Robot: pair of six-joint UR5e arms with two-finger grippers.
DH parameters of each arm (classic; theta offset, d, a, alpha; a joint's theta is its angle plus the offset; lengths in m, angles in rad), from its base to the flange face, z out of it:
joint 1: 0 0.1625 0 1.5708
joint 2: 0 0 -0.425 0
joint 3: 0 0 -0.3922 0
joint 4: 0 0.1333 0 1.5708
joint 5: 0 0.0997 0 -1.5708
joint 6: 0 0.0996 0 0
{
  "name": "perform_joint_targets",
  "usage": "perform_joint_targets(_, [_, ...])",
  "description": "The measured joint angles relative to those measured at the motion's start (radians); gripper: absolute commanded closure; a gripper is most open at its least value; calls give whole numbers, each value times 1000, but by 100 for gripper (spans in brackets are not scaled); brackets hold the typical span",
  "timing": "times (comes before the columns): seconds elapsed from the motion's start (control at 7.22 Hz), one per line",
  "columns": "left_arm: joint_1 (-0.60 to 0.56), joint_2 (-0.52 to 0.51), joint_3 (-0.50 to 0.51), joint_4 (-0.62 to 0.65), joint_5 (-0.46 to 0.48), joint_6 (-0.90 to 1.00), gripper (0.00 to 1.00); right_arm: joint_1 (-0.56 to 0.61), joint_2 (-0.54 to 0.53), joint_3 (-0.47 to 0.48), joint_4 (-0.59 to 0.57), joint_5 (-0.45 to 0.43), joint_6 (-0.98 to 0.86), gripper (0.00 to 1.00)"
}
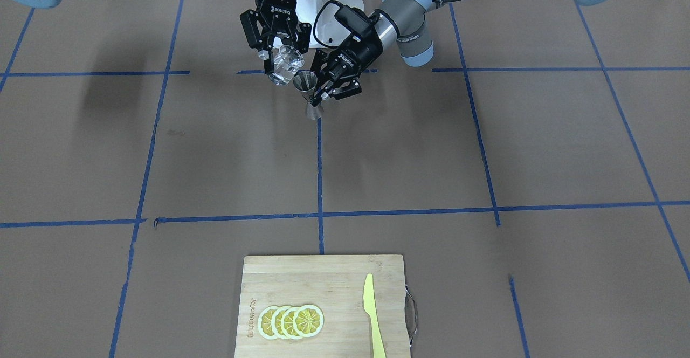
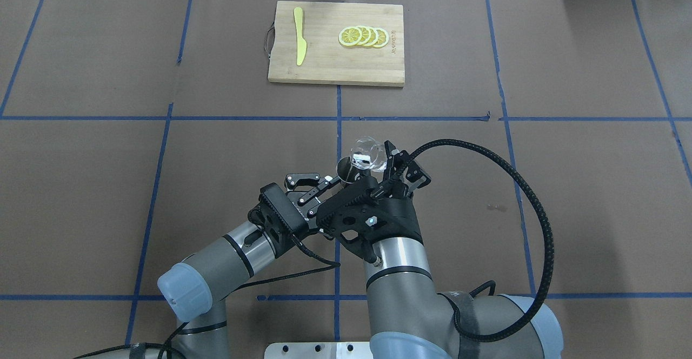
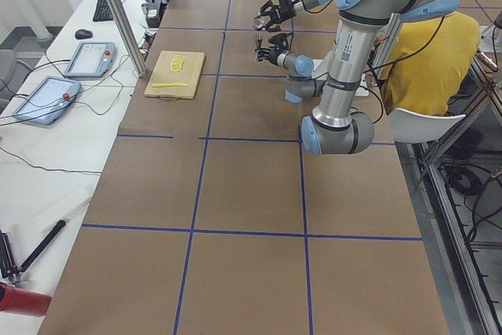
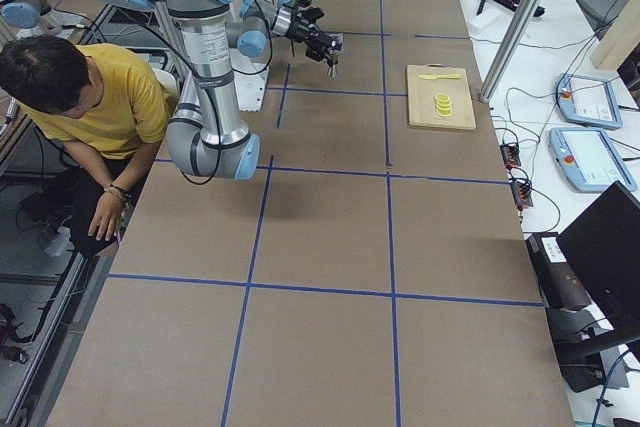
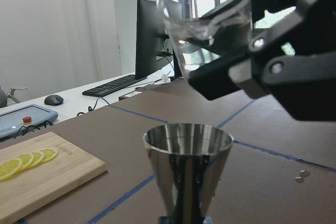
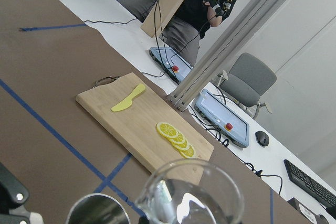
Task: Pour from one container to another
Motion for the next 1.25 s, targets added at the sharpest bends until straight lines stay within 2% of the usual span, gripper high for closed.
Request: perform_joint_targets(1.25, [0,-5,-2,0,1,0,100,0,7,4,-61,-15,-117,100])
